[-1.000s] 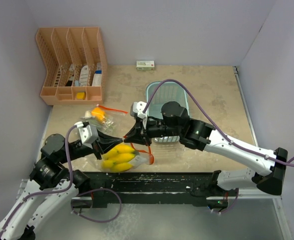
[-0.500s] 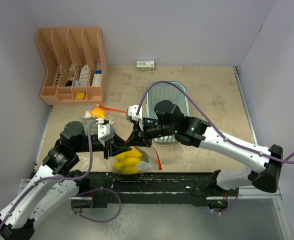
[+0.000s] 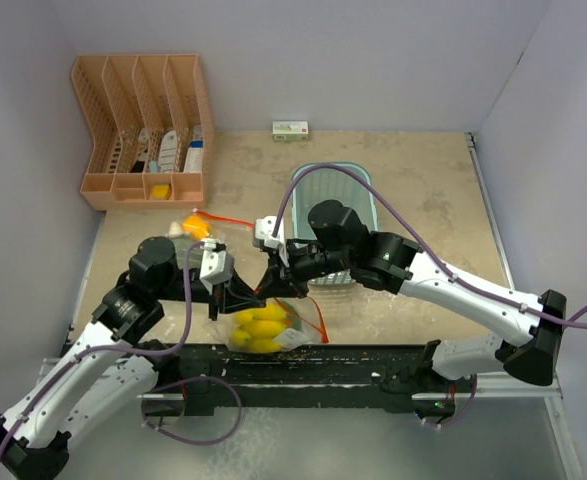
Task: Place the food in the zip-top bag and seal the zipper
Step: Zip the zipper food storage bag at the center of the board.
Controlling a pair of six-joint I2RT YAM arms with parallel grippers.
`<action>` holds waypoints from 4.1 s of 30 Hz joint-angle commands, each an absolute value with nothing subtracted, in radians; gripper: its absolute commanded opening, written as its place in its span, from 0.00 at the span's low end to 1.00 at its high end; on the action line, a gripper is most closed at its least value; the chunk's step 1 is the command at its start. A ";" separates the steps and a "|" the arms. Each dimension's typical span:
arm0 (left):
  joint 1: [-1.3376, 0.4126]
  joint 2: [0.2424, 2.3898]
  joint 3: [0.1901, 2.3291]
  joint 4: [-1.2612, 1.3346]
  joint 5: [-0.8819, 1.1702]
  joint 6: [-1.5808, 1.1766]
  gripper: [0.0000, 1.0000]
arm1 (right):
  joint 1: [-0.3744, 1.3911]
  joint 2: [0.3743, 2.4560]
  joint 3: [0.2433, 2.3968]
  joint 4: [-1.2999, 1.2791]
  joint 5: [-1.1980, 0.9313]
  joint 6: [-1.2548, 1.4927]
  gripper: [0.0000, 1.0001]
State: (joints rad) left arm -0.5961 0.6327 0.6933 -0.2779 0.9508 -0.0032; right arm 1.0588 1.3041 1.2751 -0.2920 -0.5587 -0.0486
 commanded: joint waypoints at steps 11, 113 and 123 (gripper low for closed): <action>-0.596 0.592 0.744 -0.254 0.793 0.022 0.00 | 1.061 1.245 1.248 -0.237 -0.443 -0.010 0.44; -0.597 0.298 0.808 -0.342 -0.048 -0.035 0.00 | 1.039 0.971 0.882 -0.241 -0.230 0.239 0.00; -0.597 0.286 0.784 -0.340 -0.212 -0.062 0.00 | 1.040 0.943 0.852 -0.243 -0.217 0.268 0.00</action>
State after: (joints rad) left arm -0.6033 0.3065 0.7712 -0.4419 -0.0635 -0.0460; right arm 1.0458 0.9680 0.8608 -0.1974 -0.2256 0.2459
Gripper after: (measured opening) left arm 0.003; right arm 0.030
